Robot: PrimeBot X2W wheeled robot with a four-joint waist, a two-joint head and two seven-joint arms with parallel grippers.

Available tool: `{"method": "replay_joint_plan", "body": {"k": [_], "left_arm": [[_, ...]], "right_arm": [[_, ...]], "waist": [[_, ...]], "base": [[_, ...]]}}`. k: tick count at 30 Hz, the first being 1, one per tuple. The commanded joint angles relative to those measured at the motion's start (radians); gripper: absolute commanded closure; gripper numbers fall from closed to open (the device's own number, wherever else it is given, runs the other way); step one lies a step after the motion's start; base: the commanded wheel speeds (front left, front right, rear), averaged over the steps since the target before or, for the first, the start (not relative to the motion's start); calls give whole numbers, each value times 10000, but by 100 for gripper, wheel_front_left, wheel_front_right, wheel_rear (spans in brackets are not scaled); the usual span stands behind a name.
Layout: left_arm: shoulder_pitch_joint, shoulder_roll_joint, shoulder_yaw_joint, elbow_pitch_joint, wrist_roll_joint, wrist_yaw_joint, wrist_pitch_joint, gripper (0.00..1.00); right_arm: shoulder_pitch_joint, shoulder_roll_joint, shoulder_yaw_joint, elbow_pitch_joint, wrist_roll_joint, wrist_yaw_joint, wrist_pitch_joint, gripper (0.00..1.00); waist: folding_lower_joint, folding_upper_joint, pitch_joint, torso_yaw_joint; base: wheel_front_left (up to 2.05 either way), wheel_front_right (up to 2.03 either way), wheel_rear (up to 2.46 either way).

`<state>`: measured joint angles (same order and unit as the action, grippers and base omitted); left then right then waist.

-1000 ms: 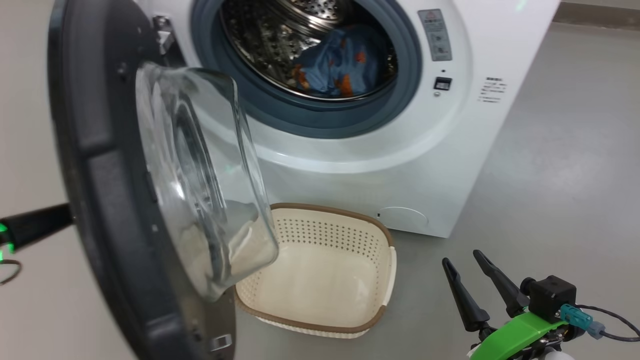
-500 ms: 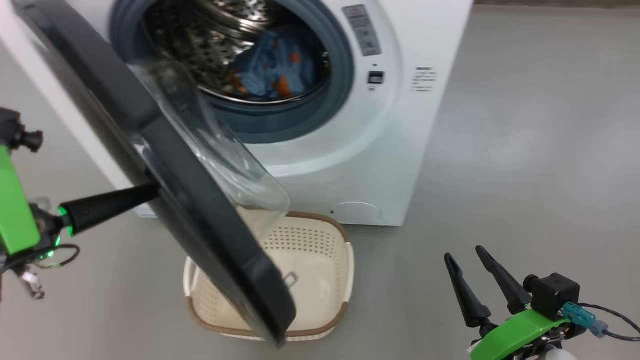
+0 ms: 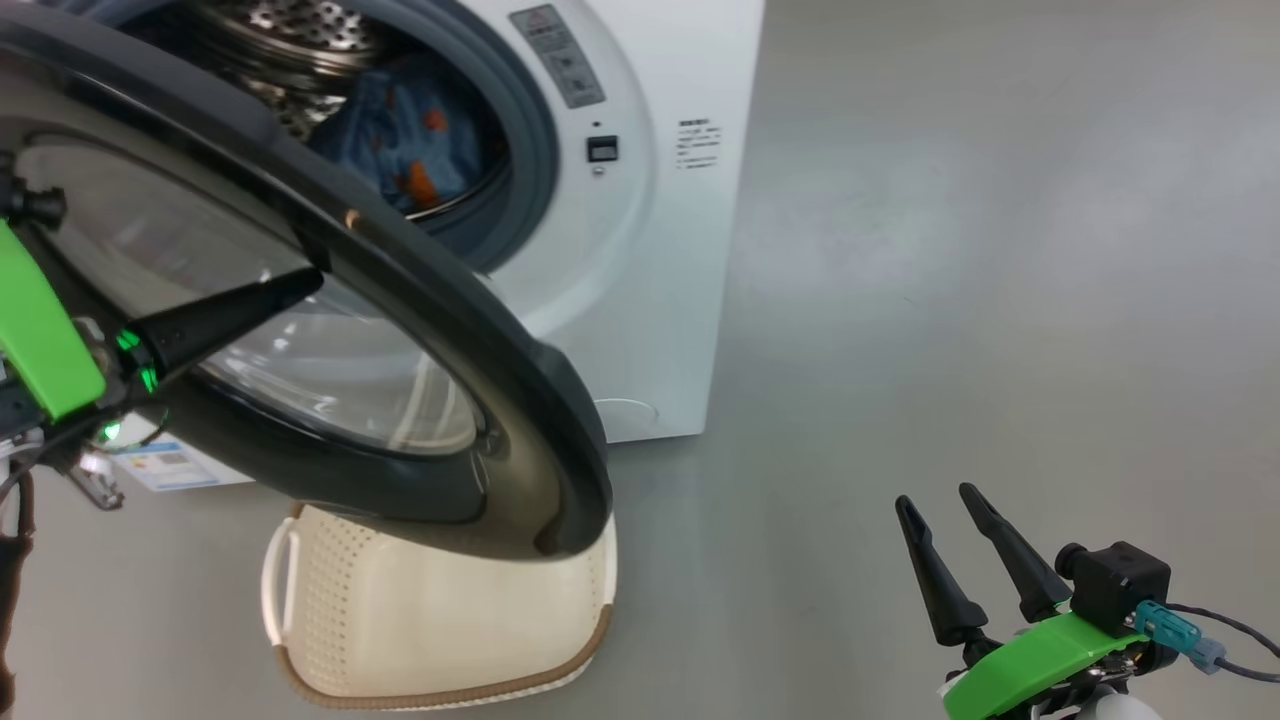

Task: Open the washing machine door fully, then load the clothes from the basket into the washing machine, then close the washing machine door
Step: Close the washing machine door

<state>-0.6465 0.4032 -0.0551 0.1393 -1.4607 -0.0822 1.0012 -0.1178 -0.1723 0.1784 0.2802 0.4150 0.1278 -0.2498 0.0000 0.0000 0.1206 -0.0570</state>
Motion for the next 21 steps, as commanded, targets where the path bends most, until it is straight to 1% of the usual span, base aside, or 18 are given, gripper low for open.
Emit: {"method": "replay_joint_plan", "body": {"k": [1, 7, 14, 15, 17, 18, 19, 21], "left_arm": [[-584, 377, 405, -117, 104, -127, -127, 100], [-524, 428, 399, 176, 318, -234, -320, 100], [98, 584, 589, 155, 437, -314, -562, 100], [239, 627, 637, 144, 482, -325, -630, 96], [555, 684, 776, 133, 545, -348, -817, 61], [733, 732, 836, 121, 589, -361, -898, 41], [913, 761, 905, 121, 634, -378, -1011, 0], [1286, 814, 1032, 165, 737, -410, -1256, 0]], "right_arm": [[-47, -20, 141, -271, -108, 29, -120, 0], [21, 12, 8, -283, -134, 29, -120, 0], [87, -23, 20, -224, -132, 29, -120, 0], [91, -30, 34, -217, -133, 29, -120, 0], [105, -56, 56, -202, -128, 29, -120, 0], [113, -72, 69, -195, -122, 29, -120, 0], [124, -94, 75, -191, -117, 29, -120, 0], [158, -137, 80, -185, -110, 29, -120, 0]], "waist": [[0, 0, 98, -262], [0, 0, 72, -213], [0, 0, -131, 157], [0, 0, -164, 207], [0, 0, -237, 304], [0, 0, -261, 342], [0, 0, -293, 393], [0, 0, -350, 480]], "base": [[0, 0, 0], [0, 0, 0], [0, 0, 0], [0, 0, 0], [0, 0, 0], [0, 0, 0], [0, 0, 0], [0, 0, 0]]}}
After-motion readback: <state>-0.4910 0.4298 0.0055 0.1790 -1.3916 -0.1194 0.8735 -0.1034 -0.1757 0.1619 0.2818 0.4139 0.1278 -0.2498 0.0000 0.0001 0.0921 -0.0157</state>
